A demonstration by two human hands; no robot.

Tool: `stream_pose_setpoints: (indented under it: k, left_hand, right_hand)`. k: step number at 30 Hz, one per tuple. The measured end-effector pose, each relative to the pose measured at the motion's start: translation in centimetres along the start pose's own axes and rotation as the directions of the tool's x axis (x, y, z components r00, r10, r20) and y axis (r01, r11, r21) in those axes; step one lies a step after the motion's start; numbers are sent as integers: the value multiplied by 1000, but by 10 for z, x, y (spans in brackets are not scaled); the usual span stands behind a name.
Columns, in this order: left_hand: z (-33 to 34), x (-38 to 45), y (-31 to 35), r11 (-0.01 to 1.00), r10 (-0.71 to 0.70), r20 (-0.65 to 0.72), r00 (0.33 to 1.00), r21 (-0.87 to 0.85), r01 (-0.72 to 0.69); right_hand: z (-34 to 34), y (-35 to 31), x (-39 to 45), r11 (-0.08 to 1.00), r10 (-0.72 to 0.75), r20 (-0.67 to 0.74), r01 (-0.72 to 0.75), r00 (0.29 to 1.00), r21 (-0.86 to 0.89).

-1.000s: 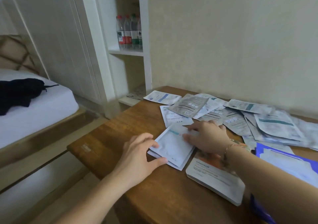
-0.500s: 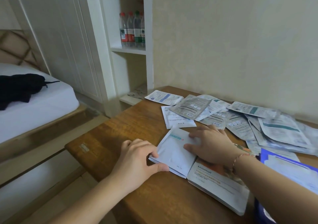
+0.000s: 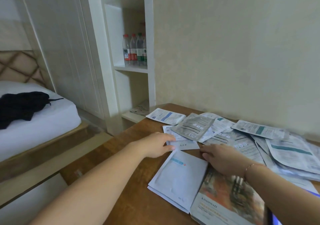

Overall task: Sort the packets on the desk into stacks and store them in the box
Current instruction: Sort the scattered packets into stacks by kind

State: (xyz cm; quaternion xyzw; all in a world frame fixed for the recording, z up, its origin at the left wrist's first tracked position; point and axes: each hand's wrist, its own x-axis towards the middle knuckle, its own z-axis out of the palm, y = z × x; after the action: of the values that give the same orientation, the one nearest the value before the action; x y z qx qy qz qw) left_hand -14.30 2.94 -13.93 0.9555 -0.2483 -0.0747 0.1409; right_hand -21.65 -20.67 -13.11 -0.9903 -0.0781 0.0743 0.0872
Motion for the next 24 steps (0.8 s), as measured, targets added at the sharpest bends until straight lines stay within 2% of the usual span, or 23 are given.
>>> stream_pose_setpoints:
  k: [4,8,12,14,16,17,20,22,24]
  left_hand:
    - [2,5,-12,985,42,-4,999,169,-40]
    - [-3,-16,-35,977,22,-38,999,212,-14]
    - [-13,-58,-51,972,-47,10,999,230,44]
    - [-16,-87,-57,968,-39,32,999,248,30]
    - [-16,-122,-62,963,-39,69,997,268,19]
    - [-14,-140,-64,961,-30,82,996,276,6]
    - [-3,-192,-67,965,47,93,995,254,-69]
    - [12,-220,-70,964,93,72,993,245,-108]
    - [31,-240,-76,951,137,-17,990,283,-126]
  right_hand:
    - [0,9,2,1000,7,-20,-7,1000,2]
    - [3,10,4,1000,-14,-62,14,998,-4]
    - [-3,8,4,1000,3,-32,-4,999,-31]
    - [-7,-4,-3,996,-2,-76,-5,997,-94]
    - [-7,-38,-18,978,-130,-219,89,967,-189]
    - [-7,-64,-29,966,-238,-258,199,936,-167]
    - [3,-142,-67,889,-458,-115,453,882,-64]
    - [28,-175,-75,880,-468,-5,466,884,-95]
    - [57,-198,-86,886,-443,60,447,895,-122]
